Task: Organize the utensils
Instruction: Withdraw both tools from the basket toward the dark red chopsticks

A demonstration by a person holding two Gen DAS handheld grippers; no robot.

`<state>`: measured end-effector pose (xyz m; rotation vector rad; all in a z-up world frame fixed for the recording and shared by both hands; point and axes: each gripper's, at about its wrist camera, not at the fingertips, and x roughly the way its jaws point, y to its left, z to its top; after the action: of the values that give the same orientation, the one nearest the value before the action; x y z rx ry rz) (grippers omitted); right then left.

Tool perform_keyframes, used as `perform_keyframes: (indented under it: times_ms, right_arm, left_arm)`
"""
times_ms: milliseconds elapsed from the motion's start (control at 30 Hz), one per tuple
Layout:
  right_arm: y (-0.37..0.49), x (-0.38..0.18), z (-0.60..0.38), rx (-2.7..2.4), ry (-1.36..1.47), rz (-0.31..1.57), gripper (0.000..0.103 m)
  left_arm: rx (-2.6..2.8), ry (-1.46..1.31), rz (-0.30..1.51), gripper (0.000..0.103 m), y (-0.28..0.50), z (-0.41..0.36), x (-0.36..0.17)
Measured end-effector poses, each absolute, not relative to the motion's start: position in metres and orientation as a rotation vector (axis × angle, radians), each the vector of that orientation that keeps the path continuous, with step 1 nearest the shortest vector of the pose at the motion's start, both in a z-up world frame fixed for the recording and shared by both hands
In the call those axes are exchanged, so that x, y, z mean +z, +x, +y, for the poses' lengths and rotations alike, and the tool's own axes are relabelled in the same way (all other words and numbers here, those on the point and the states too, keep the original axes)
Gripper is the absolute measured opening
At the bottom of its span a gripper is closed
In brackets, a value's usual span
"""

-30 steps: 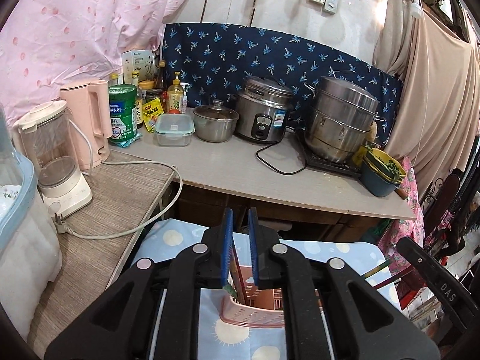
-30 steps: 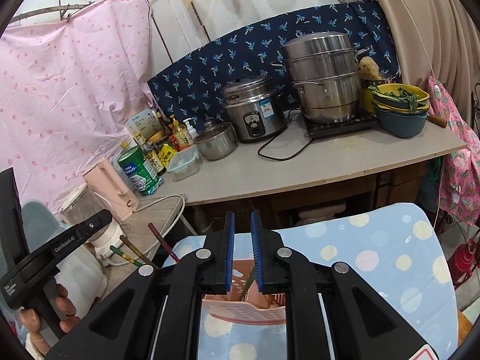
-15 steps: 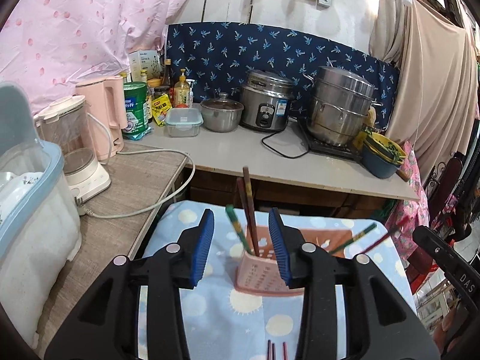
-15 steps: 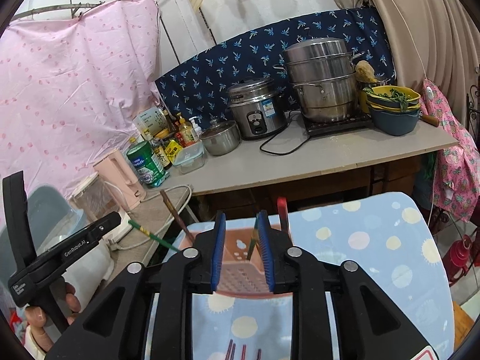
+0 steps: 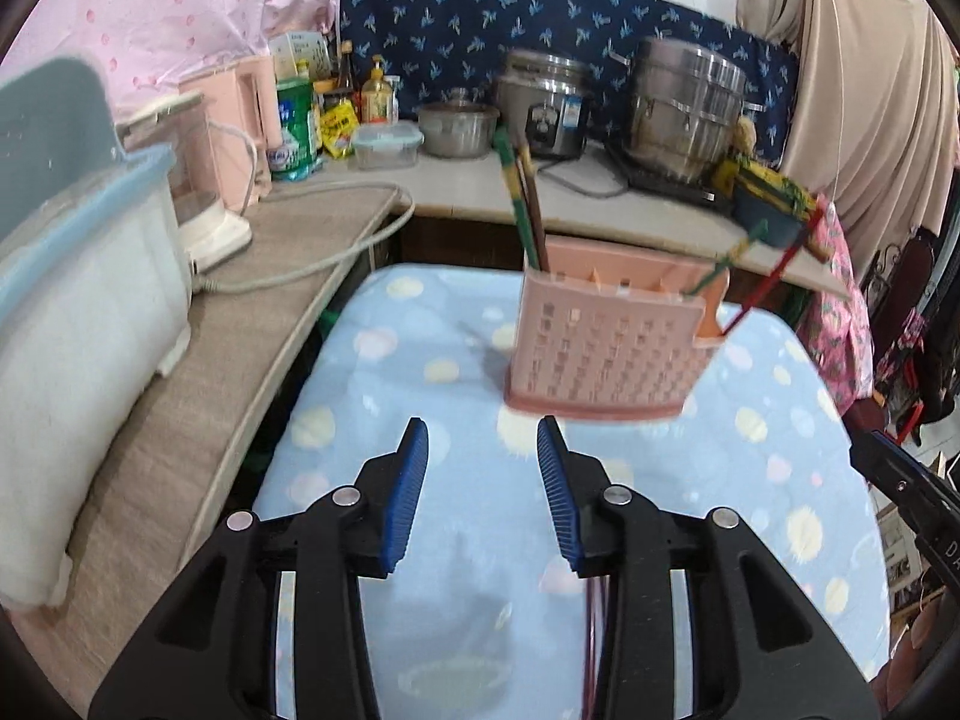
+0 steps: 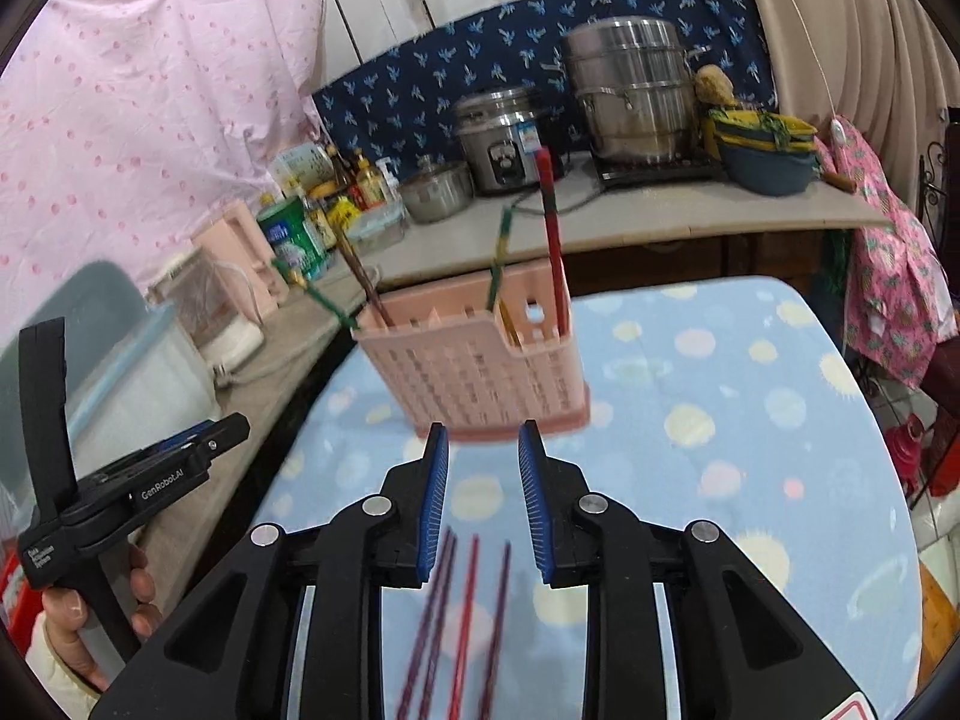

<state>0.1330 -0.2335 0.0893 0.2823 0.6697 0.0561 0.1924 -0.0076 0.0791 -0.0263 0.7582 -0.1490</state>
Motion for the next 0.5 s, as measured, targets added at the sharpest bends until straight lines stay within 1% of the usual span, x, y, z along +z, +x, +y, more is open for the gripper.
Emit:
perform_keyframes:
  times_ms: [233, 500]
  right_arm:
    - [0.098, 0.047, -0.224, 0.046, 0.275, 0.755, 0.024]
    - [0.069, 0.010, -0.214, 0.068, 0.282, 0.827, 0.024]
  left_arm:
    - [-0.134, -0.012, 0.851, 0.036, 0.165, -0.008, 0.034]
    - [-0.142, 0.029, 0.904, 0.036, 0.132, -0.012, 0.006]
